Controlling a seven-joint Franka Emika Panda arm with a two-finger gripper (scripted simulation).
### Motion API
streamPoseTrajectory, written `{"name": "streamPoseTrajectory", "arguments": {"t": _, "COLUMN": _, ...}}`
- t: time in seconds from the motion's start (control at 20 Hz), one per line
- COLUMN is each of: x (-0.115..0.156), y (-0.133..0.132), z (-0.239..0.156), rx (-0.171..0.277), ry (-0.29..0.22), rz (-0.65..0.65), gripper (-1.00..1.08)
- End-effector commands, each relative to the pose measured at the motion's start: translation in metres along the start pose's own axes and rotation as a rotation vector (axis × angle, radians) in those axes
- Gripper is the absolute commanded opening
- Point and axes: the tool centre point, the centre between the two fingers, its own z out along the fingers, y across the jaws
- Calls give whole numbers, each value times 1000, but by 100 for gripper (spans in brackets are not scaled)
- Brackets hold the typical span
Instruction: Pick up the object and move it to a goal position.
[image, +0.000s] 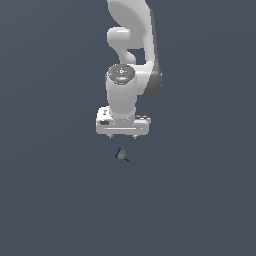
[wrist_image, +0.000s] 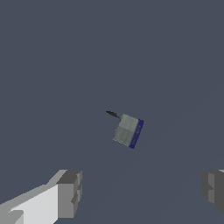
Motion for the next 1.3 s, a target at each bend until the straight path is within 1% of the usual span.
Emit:
{"name": "streamPoseTrajectory", "arguments": {"t": 0.0, "x": 0, "y": 0, "z": 0, "rx": 0, "ry": 0, "rz": 0, "gripper": 100}}
{"name": "streamPoseTrajectory", "arguments": {"t": 0.15, "x": 1, "y": 1, "z": -2, "rx": -4, "ry": 2, "rz": -7, "gripper": 100}}
{"name": "streamPoseTrajectory", "arguments": {"t": 0.5, "x": 6, "y": 6, "z": -13, "rx": -30, "ry": 12, "rz": -42, "gripper": 100}}
{"name": "streamPoseTrajectory", "arguments": {"t": 0.85, "x": 6, "y": 5, "z": -12, "rx": -29, "ry": 12, "rz": -55, "gripper": 100}}
{"name": "streamPoseTrajectory", "arguments": {"t": 1.25, "x": 7, "y": 6, "z": -3, "rx": -30, "ry": 9, "rz": -153, "gripper": 100}}
